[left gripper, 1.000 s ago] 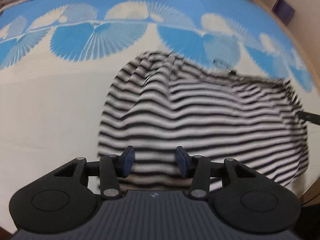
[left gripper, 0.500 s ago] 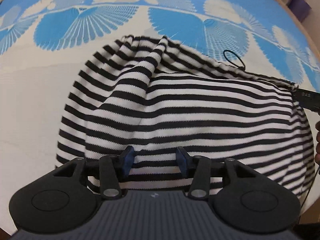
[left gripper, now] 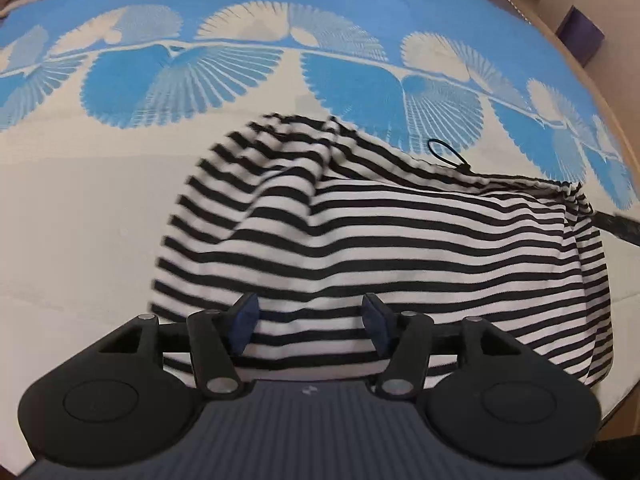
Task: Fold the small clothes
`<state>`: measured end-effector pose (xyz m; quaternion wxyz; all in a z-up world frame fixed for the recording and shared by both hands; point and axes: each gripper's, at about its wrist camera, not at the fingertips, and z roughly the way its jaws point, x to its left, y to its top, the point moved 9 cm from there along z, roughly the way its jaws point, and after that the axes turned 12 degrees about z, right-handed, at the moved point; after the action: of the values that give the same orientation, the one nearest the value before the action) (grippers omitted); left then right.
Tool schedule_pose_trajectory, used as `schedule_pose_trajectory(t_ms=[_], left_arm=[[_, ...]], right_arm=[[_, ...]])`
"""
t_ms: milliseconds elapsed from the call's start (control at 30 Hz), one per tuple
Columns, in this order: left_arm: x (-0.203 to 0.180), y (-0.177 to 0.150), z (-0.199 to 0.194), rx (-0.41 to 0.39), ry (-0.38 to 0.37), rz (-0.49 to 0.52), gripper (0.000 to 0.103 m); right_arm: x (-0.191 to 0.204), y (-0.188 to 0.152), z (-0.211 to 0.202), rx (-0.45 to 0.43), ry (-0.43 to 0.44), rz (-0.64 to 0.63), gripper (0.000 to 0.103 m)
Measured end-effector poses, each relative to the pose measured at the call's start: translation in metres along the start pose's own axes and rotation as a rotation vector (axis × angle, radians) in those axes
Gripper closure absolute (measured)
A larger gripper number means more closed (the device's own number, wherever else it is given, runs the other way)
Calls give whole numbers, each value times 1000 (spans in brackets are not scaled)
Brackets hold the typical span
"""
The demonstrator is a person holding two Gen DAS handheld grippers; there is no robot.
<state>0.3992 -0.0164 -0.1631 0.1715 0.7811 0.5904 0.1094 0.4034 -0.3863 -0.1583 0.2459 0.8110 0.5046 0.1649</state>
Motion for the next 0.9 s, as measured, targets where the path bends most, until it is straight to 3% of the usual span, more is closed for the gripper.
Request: schedule_pose_trajectory(t_ms=[67,167,333,433,500,533,633,700,800,900], left_arm=[[6,-3,-9,-14,12,2,40],[13,-7,-27,-59,45,15,40],[25,-5,-61,-191,118,0,35],[22,-1,-83,-278,171,47,33],[15,2,-98,-356,212,82,26],[10,3,-101,-372,227,101,19],[-7,4,-116,-368,275,183,19],[-16,0,-135,-428,262,156,17],[-27,-15,-150,-452,217,91,17],[-40,-32,-156,-469,210,102,17]], right_arm=[[2,-4,-23,-55,0,-91,38],[-3,-9,-58,-113,35,-112,38],[-26,-8,-121,-211,129,-11,37],[-41,-11,-153,-270,154,25,37],[-52,-14,-171,-301,169,65,36],[-58,-15,-180,-317,176,95,35],[-72,-21,-194,-338,194,157,33],[-78,-25,-201,-351,200,174,33],[-86,-33,-208,-362,200,193,31],[-89,-41,-210,-349,224,206,31]])
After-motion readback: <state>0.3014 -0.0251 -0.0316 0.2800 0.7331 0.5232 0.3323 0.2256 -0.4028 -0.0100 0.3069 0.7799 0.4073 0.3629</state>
